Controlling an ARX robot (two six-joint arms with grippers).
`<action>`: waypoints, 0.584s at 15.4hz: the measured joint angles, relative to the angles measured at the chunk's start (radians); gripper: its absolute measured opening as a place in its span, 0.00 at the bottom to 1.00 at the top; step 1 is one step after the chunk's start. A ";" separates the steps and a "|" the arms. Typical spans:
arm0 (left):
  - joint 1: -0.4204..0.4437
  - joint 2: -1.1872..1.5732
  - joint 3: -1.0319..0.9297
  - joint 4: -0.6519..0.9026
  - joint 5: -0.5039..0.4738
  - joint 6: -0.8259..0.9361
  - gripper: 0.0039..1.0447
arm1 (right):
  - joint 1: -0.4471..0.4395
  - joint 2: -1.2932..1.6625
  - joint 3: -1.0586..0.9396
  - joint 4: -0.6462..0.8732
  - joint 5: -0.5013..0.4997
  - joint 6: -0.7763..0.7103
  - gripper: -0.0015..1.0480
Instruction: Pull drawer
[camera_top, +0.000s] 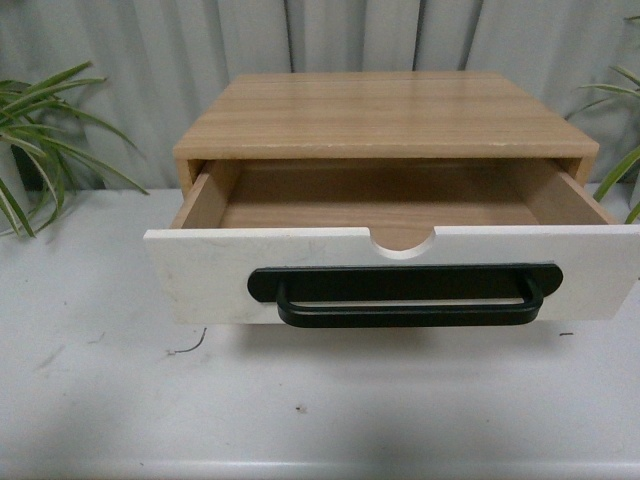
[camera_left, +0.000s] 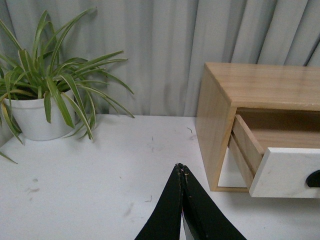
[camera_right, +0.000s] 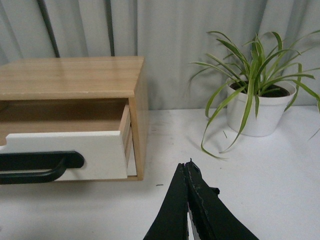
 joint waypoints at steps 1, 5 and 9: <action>0.000 -0.066 0.003 -0.104 0.000 0.000 0.01 | 0.000 0.000 0.000 0.013 0.000 0.000 0.02; 0.000 -0.163 0.000 -0.183 0.000 0.001 0.01 | 0.000 0.000 0.000 0.011 0.000 0.000 0.02; 0.000 -0.163 0.000 -0.179 0.000 0.000 0.01 | 0.000 0.000 0.000 0.011 0.000 0.000 0.02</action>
